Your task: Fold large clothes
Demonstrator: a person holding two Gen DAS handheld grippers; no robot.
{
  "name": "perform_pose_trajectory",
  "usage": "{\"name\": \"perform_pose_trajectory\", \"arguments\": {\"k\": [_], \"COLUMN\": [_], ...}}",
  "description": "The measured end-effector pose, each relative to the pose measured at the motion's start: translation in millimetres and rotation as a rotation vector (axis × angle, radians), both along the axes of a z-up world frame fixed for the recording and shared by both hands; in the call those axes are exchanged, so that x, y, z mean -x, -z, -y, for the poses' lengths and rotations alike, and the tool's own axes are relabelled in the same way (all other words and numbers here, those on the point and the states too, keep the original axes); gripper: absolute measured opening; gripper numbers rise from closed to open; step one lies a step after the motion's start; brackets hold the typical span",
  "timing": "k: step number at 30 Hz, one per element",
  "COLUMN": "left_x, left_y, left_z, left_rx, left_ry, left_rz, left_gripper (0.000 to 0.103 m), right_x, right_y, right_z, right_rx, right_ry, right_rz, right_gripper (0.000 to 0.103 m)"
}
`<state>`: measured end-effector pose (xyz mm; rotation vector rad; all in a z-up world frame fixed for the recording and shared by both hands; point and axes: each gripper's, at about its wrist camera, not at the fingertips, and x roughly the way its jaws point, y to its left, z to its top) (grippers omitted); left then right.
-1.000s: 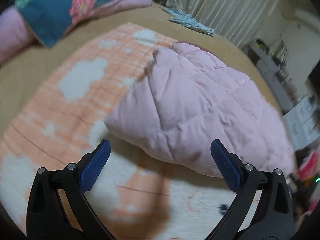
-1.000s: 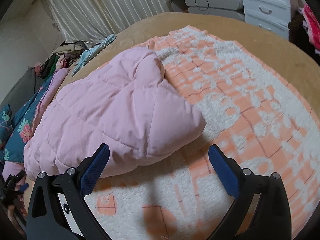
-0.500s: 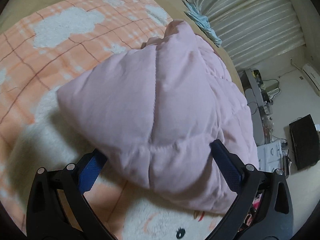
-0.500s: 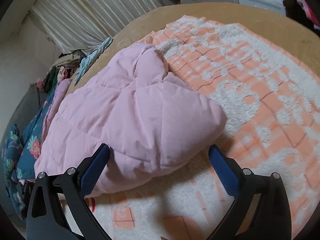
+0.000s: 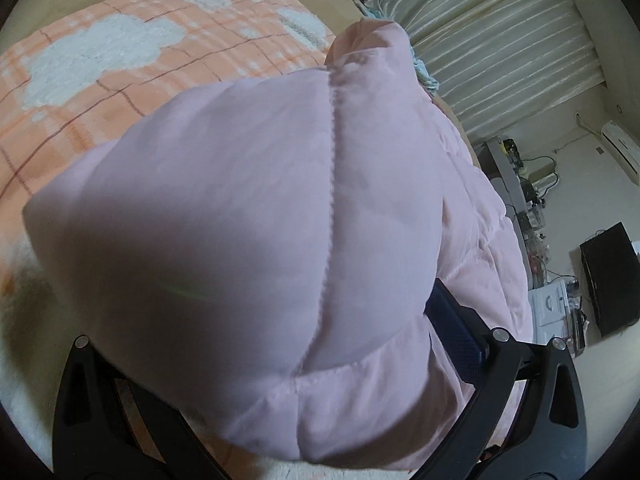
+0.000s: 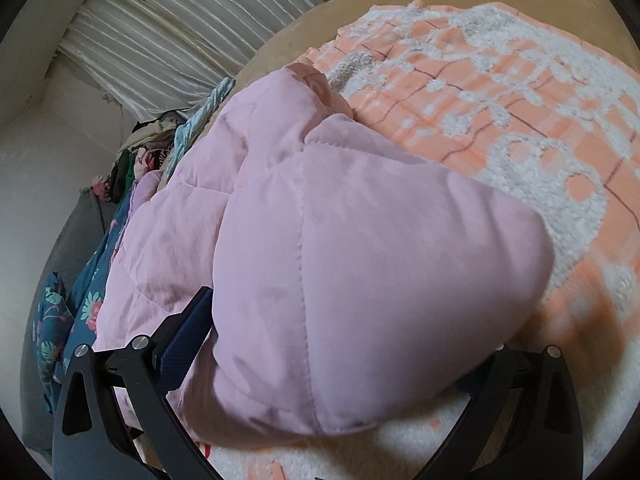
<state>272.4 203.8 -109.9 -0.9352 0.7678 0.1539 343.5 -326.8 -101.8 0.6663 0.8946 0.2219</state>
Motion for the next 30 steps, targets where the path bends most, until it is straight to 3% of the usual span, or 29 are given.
{"name": "perform_pose_trajectory", "arguments": {"k": [2, 4, 6, 8, 10, 12, 15, 18, 26, 30], "left_x": [-3.1, -4.1, -5.2, -7.6, -8.6, -9.2, -11.2, -14.3, -7.9, -0.3], "left_y": [-0.4, -2.4, -3.8, -3.7, -7.1, -14.1, -26.7, -40.3, -65.7, -94.7], "left_z": [2.3, 5.5, 8.1, 7.8, 10.8, 15.3, 23.7, 32.6, 39.0, 48.8], "left_rx": [-0.011, -0.019, -0.031, -0.039, -0.060, -0.087, -0.158, -0.213, -0.317, -0.390], "left_ry": [0.000, 0.000, 0.003, 0.004, 0.008, 0.020, 0.044, 0.068, 0.105, 0.132], "left_rz": [0.002, 0.011, 0.017, 0.020, 0.028, 0.036, 0.043, 0.047, 0.062, 0.100], "left_gripper": [0.095, 0.095, 0.095, 0.094, 0.087, 0.071, 0.051, 0.040, 0.028, 0.026], "right_x": [-1.6, -3.8, -4.2, -4.5, -3.8, -2.5, -2.3, -1.5, 7.4, 18.7], "right_y": [0.8, 0.5, -1.7, -8.5, -15.3, -24.1, -35.2, -44.0, -68.1, -92.2], "right_z": [-1.9, -3.3, -5.5, -10.2, -14.9, -20.8, -29.5, -37.6, -56.3, -64.5], "right_rx": [-0.002, -0.008, -0.027, 0.004, 0.039, 0.088, 0.157, 0.230, 0.378, 0.426], "right_ry": [-0.004, -0.018, -0.045, -0.065, -0.087, -0.111, -0.137, -0.156, -0.198, -0.220], "right_rz": [0.009, 0.022, 0.039, 0.063, 0.091, 0.120, 0.148, 0.171, 0.227, 0.293], "right_gripper": [0.097, 0.089, 0.069, 0.061, 0.053, 0.046, 0.040, 0.036, 0.029, 0.026]}}
